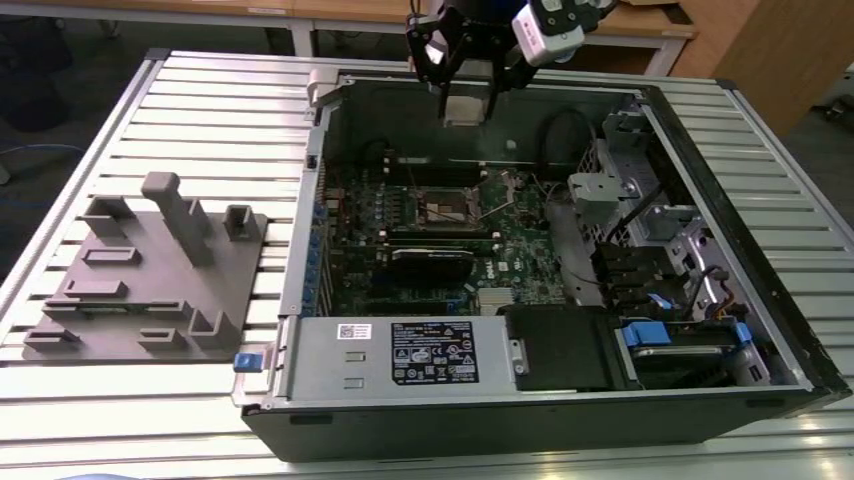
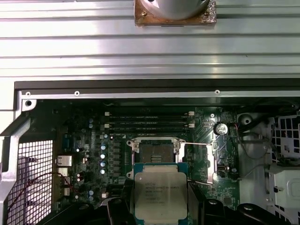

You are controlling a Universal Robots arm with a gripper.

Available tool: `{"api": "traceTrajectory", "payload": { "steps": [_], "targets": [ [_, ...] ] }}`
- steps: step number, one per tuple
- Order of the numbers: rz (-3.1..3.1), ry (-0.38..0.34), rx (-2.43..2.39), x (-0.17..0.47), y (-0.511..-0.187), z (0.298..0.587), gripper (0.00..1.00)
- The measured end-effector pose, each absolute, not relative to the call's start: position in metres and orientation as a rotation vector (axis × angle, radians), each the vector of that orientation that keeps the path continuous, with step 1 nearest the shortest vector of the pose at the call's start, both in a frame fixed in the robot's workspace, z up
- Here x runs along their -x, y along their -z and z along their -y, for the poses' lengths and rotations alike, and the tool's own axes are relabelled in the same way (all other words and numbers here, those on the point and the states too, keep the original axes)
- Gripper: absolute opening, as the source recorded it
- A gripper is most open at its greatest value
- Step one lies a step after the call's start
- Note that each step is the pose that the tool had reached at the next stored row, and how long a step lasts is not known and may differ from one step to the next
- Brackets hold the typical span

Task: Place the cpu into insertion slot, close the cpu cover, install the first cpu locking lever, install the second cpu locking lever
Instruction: 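Place the cpu into insertion slot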

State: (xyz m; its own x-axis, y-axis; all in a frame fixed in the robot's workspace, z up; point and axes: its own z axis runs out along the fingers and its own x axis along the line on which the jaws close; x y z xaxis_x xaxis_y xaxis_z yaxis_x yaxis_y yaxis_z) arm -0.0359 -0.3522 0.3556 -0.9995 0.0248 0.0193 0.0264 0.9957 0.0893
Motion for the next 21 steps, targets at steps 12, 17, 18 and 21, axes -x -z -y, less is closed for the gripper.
{"api": "traceTrajectory", "payload": {
  "steps": [12,17,18,21],
  "targets": [
    [3.120,0.140,0.040,0.036,-0.347,0.352,0.54],
    [3.120,0.140,0.040,0.036,-0.345,0.352,0.54],
    [3.120,0.140,0.040,0.036,-0.344,0.352,0.54],
    [3.120,0.140,0.040,0.036,-0.343,0.352,0.54]
  ]
}}
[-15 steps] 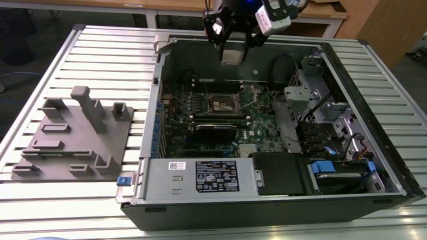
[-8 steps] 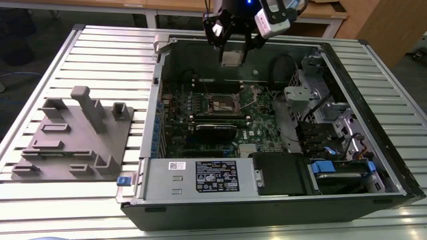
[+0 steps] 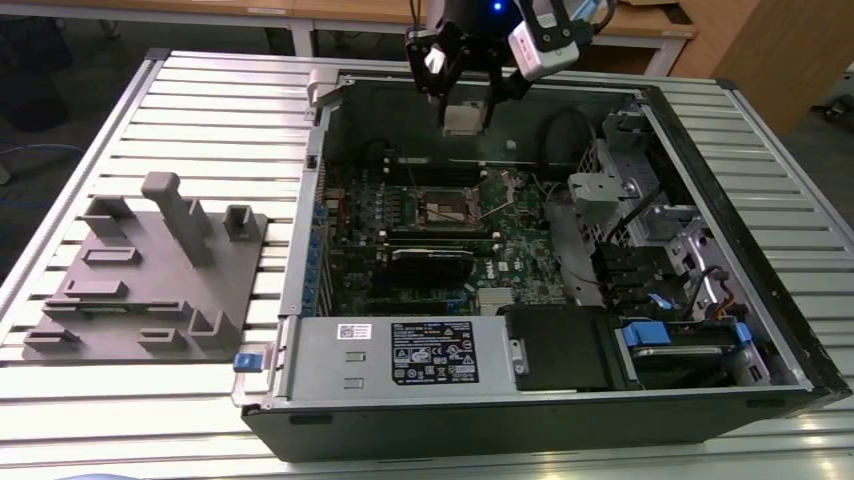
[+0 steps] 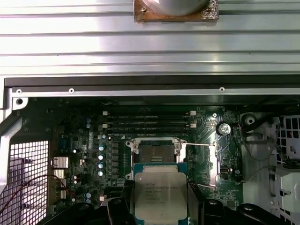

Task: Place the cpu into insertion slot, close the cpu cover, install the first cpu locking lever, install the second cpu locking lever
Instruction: 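Place the cpu into insertion slot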

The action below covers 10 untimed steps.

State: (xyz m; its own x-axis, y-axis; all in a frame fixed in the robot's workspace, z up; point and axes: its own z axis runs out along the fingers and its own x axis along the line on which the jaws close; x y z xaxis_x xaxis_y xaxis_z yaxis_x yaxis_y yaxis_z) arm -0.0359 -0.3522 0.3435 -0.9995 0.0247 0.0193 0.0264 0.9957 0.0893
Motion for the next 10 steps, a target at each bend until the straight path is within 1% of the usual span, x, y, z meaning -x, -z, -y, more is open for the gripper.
{"api": "traceTrajectory", "payload": {
  "steps": [10],
  "targets": [
    [3.120,0.140,0.040,0.0359,-0.3375,0.3522,0.54]
  ]
}}
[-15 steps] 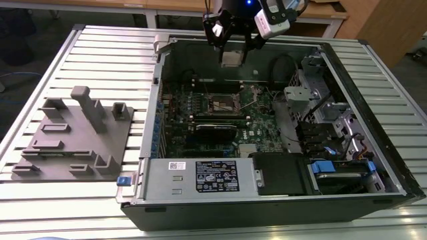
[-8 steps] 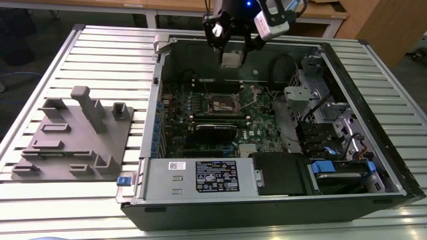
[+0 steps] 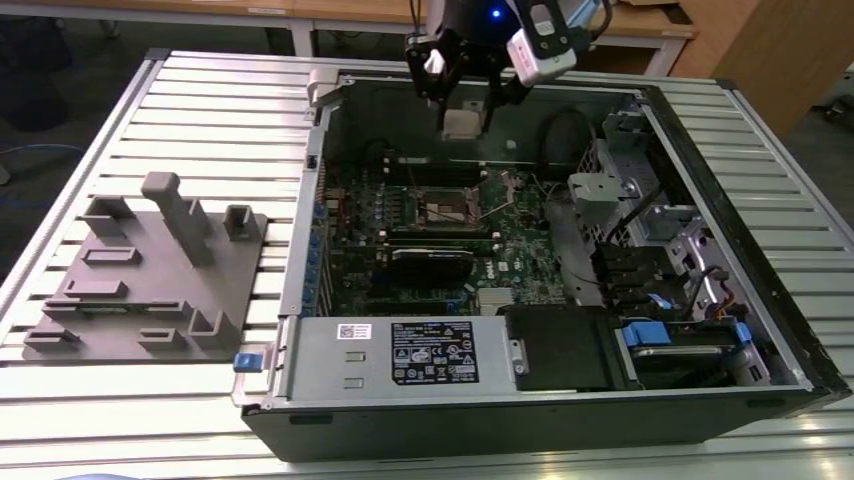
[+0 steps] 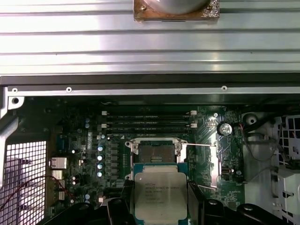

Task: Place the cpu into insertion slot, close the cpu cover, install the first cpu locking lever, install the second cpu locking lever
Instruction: 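Place the cpu into insertion slot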

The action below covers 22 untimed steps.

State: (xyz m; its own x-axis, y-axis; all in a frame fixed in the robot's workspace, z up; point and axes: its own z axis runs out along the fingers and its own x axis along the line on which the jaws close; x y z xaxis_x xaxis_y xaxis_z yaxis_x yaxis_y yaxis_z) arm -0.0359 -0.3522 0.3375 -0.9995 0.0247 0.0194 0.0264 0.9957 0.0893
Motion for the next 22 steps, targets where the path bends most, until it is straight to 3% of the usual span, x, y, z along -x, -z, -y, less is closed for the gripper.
{"api": "traceTrajectory", "payload": {
  "steps": [22],
  "targets": [
    [3.120,0.140,0.040,0.0359,-0.3323,0.3522,0.54]
  ]
}}
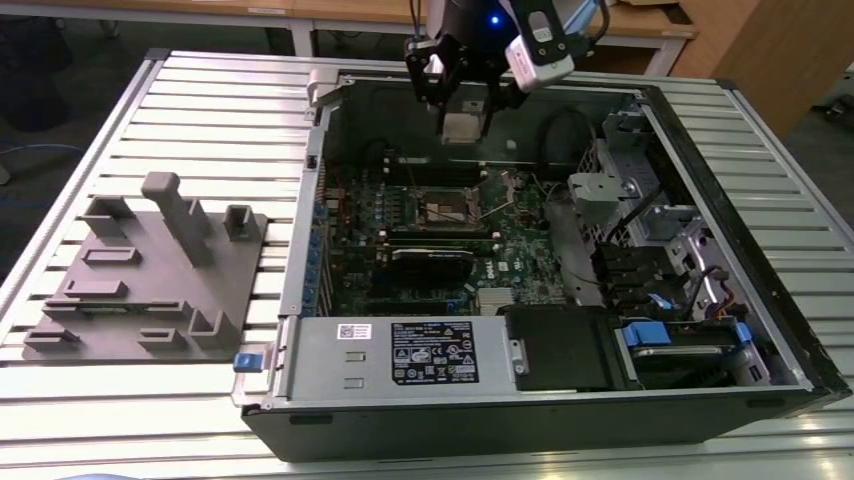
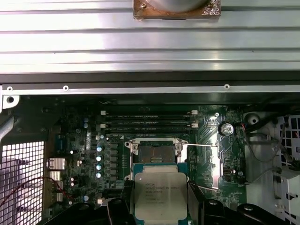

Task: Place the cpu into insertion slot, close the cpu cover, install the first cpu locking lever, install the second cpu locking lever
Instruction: 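Place the cpu into insertion slot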

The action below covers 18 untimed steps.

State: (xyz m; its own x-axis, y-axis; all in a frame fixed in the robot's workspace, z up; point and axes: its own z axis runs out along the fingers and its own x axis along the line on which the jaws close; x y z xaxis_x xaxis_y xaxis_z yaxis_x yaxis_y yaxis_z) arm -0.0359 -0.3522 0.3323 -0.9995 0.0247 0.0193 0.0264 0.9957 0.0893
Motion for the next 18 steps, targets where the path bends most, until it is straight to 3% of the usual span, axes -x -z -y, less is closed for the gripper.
{"api": "traceTrajectory", "payload": {
  "steps": [18],
  "targets": [
    [3.121,0.112,0.040,0.0360,-0.3235,0.3522,0.54]
  ]
}}
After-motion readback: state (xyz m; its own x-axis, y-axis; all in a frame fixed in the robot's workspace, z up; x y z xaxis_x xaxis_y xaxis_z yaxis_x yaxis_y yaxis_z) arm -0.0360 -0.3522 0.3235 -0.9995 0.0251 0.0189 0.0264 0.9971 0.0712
